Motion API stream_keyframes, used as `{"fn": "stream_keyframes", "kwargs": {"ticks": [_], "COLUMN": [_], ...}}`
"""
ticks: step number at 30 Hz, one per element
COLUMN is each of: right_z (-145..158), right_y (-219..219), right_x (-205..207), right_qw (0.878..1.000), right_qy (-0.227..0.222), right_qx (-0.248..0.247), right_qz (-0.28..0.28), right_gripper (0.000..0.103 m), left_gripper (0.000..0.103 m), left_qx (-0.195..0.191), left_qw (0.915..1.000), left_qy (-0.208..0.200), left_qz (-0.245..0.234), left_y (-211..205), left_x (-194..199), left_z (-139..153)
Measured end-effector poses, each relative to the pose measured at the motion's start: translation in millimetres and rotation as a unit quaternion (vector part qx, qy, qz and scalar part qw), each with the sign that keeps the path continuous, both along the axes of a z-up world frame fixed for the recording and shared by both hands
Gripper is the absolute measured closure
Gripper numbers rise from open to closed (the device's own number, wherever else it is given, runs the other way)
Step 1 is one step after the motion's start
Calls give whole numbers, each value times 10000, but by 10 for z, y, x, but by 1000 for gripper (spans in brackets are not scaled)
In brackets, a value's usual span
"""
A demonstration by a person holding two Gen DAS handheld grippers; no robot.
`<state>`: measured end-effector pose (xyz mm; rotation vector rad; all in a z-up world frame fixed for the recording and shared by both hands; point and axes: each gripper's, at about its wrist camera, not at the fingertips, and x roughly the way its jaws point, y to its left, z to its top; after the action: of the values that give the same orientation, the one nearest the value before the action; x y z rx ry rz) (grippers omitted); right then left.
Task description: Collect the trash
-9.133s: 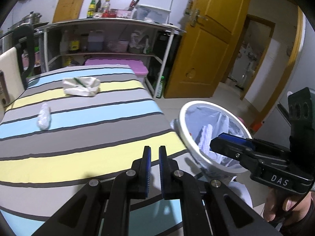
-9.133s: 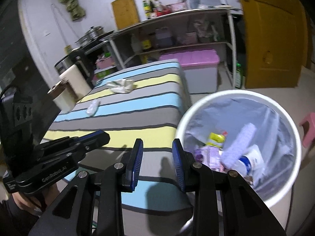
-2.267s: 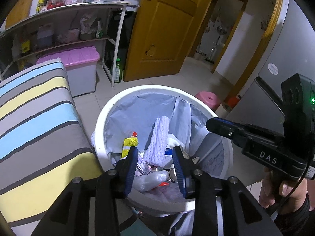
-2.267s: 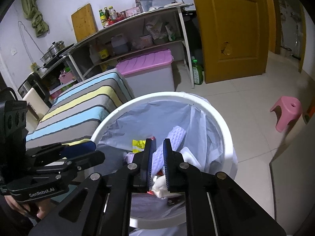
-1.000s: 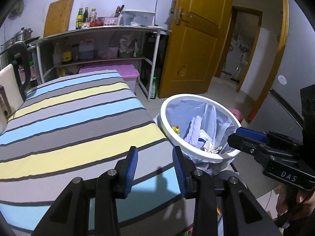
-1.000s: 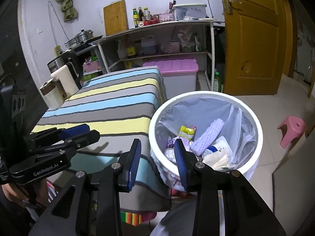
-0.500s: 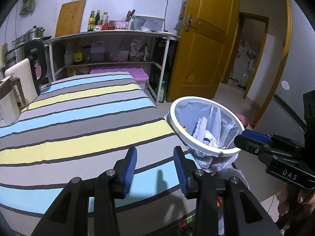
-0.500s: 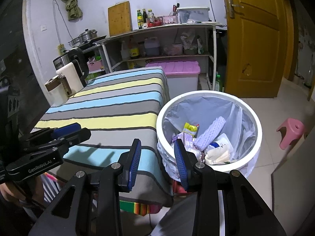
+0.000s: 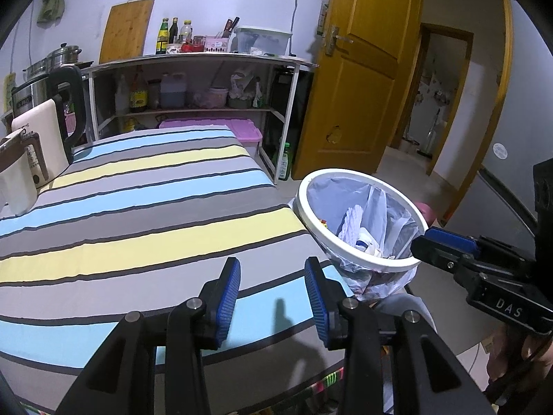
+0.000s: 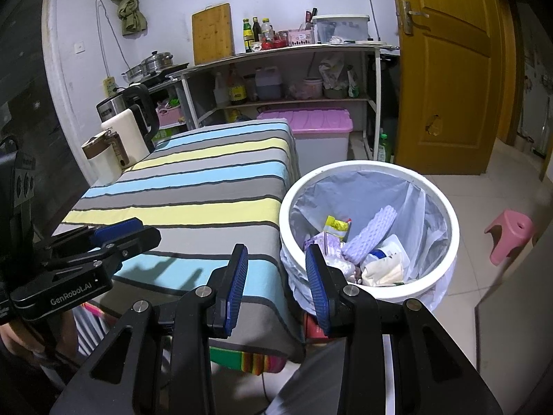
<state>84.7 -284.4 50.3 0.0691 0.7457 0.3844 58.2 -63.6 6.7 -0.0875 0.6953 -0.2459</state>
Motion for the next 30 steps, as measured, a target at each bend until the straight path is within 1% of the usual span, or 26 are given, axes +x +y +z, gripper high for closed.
{"fn": "stream_keyframes", "kwargs": {"ticks": [30], "right_z": [-12], "right_y": [30], "right_x": [-56], "right_qw": [10000], "right_qy": [13], "right_qx": [-4], "right_qz": [20], "right_gripper": [67], "left_gripper": [64], "left_qx": [9], "left_qw": [10000], "left_qy": [3], "left_qz": [33], "left_y": [32], "left_x": [-38], "left_z": [-13]}}
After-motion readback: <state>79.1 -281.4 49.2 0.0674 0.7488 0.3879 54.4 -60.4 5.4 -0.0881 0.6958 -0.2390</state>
